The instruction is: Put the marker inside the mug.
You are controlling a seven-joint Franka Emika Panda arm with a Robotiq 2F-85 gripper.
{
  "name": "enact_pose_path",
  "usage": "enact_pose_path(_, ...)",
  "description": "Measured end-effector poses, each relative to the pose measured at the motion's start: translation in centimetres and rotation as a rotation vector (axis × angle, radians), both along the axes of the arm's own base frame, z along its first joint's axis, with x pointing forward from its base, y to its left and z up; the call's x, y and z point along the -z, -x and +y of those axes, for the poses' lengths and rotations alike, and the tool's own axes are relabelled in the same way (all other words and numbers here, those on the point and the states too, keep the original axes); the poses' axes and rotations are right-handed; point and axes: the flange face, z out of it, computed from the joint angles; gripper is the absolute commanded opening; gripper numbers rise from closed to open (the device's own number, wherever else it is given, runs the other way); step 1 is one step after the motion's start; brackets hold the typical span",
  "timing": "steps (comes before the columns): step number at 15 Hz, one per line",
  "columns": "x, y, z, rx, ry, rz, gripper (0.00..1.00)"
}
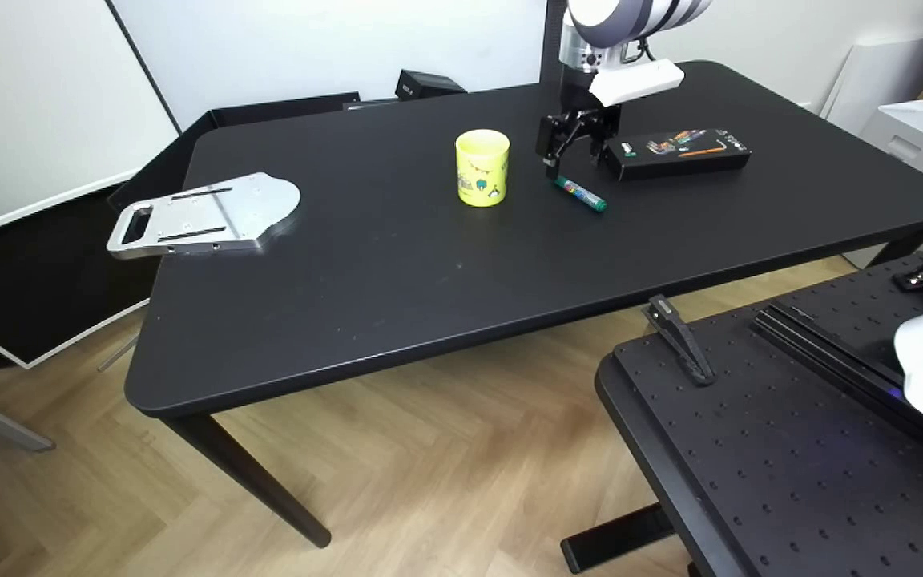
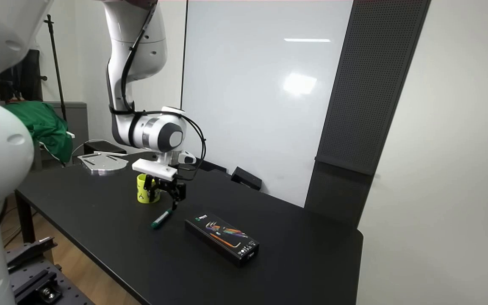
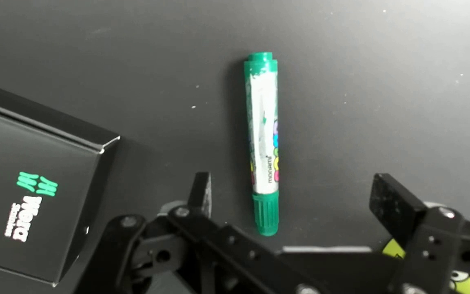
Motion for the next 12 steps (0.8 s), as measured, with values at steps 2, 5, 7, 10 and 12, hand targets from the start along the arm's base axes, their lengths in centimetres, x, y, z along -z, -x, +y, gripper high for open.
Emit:
enact_pose_path(2,0.5,0.1,-0.1,0.017,-0.005,0.006,1.0)
enact_pose_path(5,1.2,0.2,-0.3,0.035,-0.01,0.015,1.0)
enact_pose_path(7,1.7,0.4,-0.4,0.042,-0.011,0.021,0.75)
enact_pose_path(10,2.4,0.6,-0.5,0.045,-0.008,0.032,0.6)
enact_pose_path(12,2.6,0.6,-0.6,0.049,-0.007,0.034,0.45)
